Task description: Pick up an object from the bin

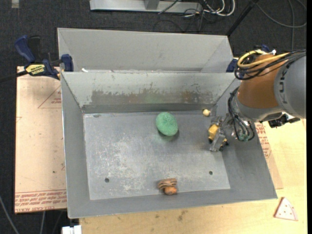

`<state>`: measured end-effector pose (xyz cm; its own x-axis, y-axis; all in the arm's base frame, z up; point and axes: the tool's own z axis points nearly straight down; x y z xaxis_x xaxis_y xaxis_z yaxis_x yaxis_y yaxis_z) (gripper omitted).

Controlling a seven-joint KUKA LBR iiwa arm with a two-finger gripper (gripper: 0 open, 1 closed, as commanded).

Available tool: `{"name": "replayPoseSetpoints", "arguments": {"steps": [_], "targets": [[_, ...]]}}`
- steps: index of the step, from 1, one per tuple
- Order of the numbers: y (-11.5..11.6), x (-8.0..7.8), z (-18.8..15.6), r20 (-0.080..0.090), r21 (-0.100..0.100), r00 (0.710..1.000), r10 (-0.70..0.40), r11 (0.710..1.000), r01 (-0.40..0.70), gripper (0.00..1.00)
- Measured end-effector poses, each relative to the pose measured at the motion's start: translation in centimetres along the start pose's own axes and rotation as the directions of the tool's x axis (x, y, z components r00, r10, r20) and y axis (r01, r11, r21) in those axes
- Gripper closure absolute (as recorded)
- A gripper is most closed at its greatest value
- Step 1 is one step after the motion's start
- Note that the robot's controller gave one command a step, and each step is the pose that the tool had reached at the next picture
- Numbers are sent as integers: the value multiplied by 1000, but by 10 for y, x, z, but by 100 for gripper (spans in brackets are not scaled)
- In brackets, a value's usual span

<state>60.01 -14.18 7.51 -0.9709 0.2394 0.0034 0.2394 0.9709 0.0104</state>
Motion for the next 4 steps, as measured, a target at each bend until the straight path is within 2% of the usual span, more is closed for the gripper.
{"name": "replayPoseSetpoints", "arguments": {"steps": [1,4], "targets": [[10,13,-156,10,9,1000,2,1000,-2,100],[10,14,-154,7,10,1000,1,1000,-1,100]]}}
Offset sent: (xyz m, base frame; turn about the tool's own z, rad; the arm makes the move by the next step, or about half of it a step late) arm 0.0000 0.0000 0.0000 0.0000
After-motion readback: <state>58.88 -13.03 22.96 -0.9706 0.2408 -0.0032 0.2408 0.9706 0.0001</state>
